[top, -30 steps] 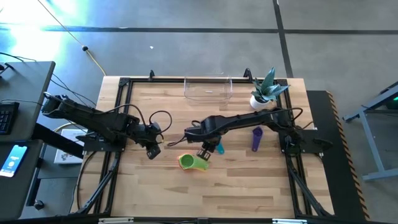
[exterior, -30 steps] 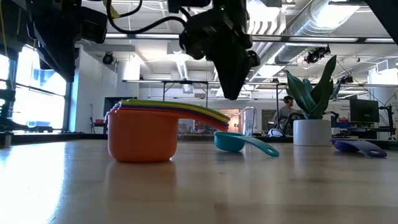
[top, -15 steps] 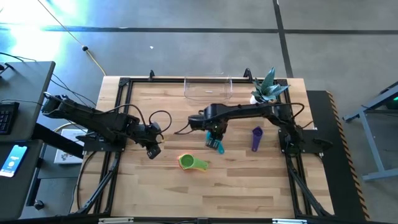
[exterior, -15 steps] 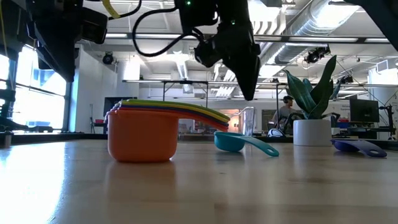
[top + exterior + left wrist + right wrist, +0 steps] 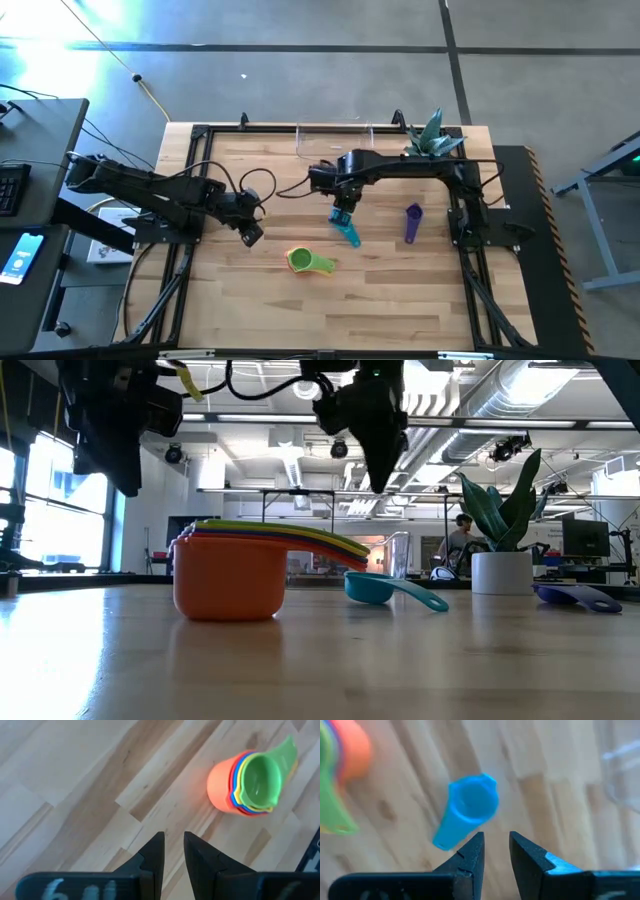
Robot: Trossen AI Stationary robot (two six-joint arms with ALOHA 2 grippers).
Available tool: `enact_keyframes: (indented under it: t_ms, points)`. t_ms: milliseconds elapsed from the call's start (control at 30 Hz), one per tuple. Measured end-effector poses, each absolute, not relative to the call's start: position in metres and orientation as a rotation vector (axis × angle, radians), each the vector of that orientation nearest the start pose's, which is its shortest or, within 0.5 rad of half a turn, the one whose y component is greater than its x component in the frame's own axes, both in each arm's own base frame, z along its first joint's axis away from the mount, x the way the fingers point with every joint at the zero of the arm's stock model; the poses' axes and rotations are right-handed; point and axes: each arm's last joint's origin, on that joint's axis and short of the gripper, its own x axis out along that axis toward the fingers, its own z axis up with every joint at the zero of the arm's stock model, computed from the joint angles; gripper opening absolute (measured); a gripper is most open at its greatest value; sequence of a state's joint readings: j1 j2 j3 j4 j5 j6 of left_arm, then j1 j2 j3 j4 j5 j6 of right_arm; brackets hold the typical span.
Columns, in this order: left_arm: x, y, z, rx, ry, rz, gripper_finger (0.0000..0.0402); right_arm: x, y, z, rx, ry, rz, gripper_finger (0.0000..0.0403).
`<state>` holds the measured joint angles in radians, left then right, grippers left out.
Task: Nest measuring cups in basket
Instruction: Stack the light blue measuring cup on top of the green measuring cup
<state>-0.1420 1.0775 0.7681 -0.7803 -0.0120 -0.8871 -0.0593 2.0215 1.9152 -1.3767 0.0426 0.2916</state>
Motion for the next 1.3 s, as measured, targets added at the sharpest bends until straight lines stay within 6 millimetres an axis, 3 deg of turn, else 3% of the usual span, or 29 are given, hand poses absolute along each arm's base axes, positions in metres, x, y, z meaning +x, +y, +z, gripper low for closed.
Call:
enact_keyframes:
  t_ms: [200,433,800,1300]
  points:
    - [0.190,-0.022,0.233,-0.725,1.049,0.391,0.0062,0.405,-0.020,0.280,0.339,1.354,-0.137,0.0083]
    - [0.190,-0.022,0.233,-0.724,1.049,0.391,0.0062,0.407,-0.010,0.277,0.325,1.366,-0.117,0.0084]
    - [0.190,-0.022,0.233,-0.700,1.053,0.377,0.0062,0.417,-0.002,0.250,0.320,1.436,-0.174,0.0128]
    - [0.187,-0.021,0.231,-0.678,1.077,0.412,0.0062,0.434,0.000,0.198,0.332,1.547,-0.243,0.0130]
